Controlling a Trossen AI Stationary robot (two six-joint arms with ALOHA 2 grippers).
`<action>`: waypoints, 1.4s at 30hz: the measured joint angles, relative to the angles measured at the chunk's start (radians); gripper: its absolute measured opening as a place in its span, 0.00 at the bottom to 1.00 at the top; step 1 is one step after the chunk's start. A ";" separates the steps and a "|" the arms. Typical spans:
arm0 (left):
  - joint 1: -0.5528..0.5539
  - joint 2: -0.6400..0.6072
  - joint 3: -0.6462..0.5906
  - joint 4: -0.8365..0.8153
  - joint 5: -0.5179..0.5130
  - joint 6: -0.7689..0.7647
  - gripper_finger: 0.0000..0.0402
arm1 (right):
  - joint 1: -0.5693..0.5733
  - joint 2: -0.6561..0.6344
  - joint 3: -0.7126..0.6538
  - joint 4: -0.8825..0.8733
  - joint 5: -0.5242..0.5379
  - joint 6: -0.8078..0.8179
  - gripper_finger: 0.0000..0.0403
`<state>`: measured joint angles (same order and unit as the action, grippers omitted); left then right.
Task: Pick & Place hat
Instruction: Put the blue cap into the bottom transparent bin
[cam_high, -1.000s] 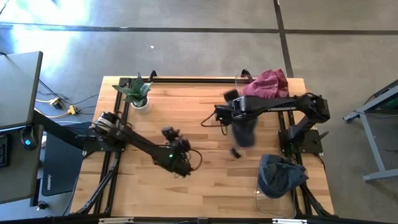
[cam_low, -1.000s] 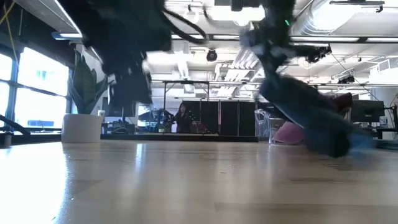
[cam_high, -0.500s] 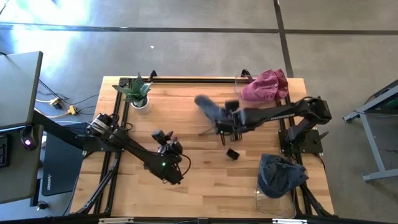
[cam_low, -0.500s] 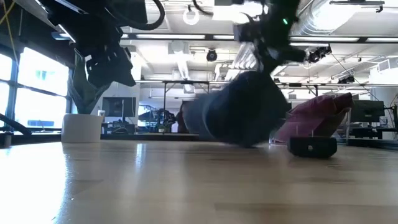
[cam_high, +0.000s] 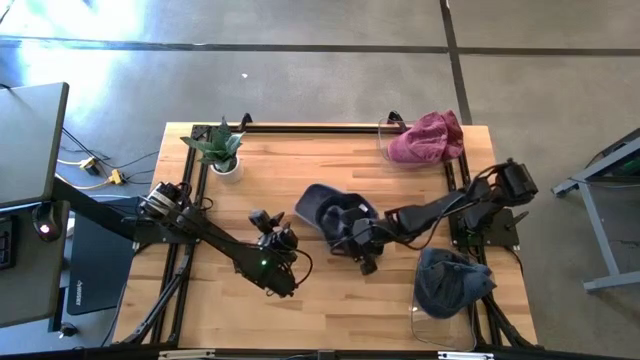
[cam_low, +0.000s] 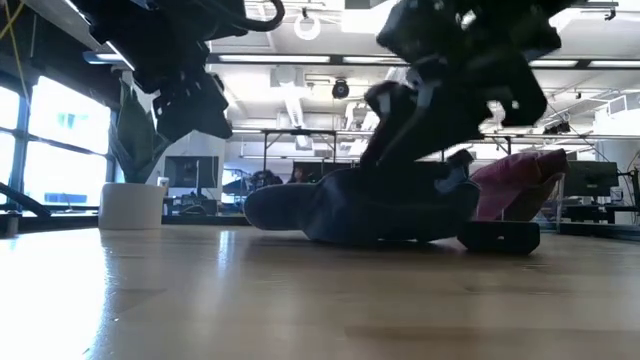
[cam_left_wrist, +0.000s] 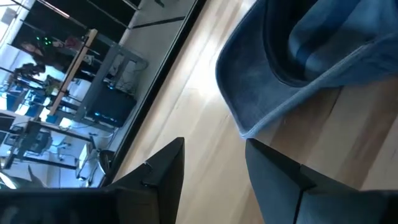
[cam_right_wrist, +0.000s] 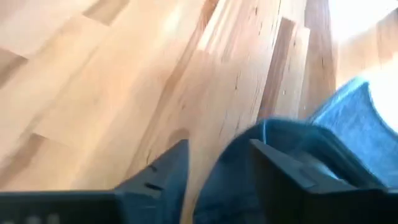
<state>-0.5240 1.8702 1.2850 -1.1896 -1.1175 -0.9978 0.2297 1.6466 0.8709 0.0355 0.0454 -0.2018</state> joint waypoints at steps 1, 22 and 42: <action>0.000 0.000 0.000 0.003 0.003 0.004 0.41 | 0.003 -0.008 0.018 -0.029 -0.001 0.000 0.44; 0.194 0.014 -0.188 0.684 0.174 0.552 0.41 | -0.069 -0.165 0.030 -0.715 0.290 0.517 0.56; 0.115 -0.120 -0.169 0.726 0.110 0.758 0.41 | 0.054 -0.206 -0.056 -0.084 0.162 0.195 0.42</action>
<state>-0.4087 1.7505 1.1160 -0.4631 -1.0076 -0.2401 0.2836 1.4410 0.8148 -0.0486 0.2070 -0.0064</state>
